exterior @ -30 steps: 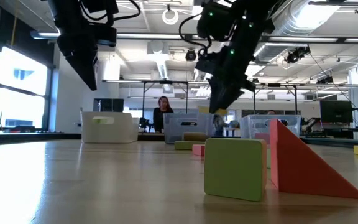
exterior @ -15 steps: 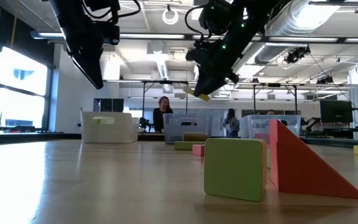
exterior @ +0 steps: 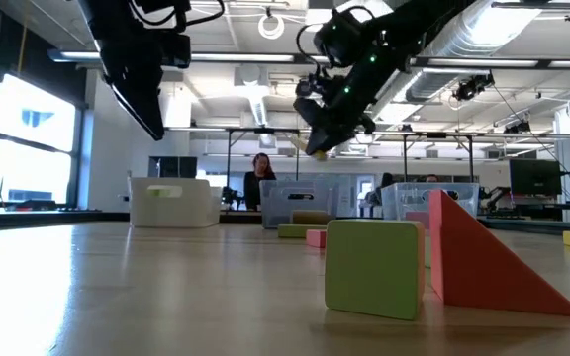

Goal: Sort & place blocks by color
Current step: Put the yellow block into the black bin, then put the orange block into the transparent bin

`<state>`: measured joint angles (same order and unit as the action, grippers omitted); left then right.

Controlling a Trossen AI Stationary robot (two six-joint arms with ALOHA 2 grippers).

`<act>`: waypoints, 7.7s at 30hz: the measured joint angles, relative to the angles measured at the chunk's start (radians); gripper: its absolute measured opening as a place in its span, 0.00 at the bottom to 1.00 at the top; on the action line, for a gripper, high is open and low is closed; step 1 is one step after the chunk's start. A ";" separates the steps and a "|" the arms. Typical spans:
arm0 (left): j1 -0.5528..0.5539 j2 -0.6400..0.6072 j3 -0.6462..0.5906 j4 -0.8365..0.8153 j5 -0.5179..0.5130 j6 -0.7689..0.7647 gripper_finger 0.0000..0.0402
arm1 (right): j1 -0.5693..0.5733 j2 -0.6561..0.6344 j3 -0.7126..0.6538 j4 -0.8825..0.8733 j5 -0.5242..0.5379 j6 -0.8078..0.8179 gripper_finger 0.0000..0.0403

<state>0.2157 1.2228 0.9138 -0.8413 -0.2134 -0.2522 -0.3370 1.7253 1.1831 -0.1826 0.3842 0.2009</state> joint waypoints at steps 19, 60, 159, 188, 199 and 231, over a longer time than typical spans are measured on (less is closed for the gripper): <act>-0.212 0.000 0.000 -0.083 0.110 -0.011 0.56 | -0.045 0.080 0.000 0.001 -0.151 0.090 0.19; -0.774 0.000 0.000 -0.090 0.176 -0.301 0.56 | -0.027 0.071 0.093 -0.125 -0.131 0.162 0.50; -0.982 0.262 -0.002 0.098 0.079 -0.305 0.23 | 0.558 0.072 0.290 -0.307 -0.244 0.107 0.50; -0.330 0.198 -0.001 0.320 0.392 0.274 0.25 | 0.615 0.072 0.290 -0.224 -0.241 -0.584 0.50; -0.156 0.198 0.000 0.473 0.564 0.358 0.25 | 0.612 0.072 0.290 -0.223 -0.247 -0.676 0.50; -0.114 0.199 0.001 0.708 0.776 0.244 0.28 | 0.614 0.072 0.290 -0.168 -0.208 -0.725 0.09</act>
<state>0.1017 1.4216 0.9150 -0.1338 0.5630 -0.0085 0.2769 1.7973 1.4727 -0.3507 0.1759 -0.5243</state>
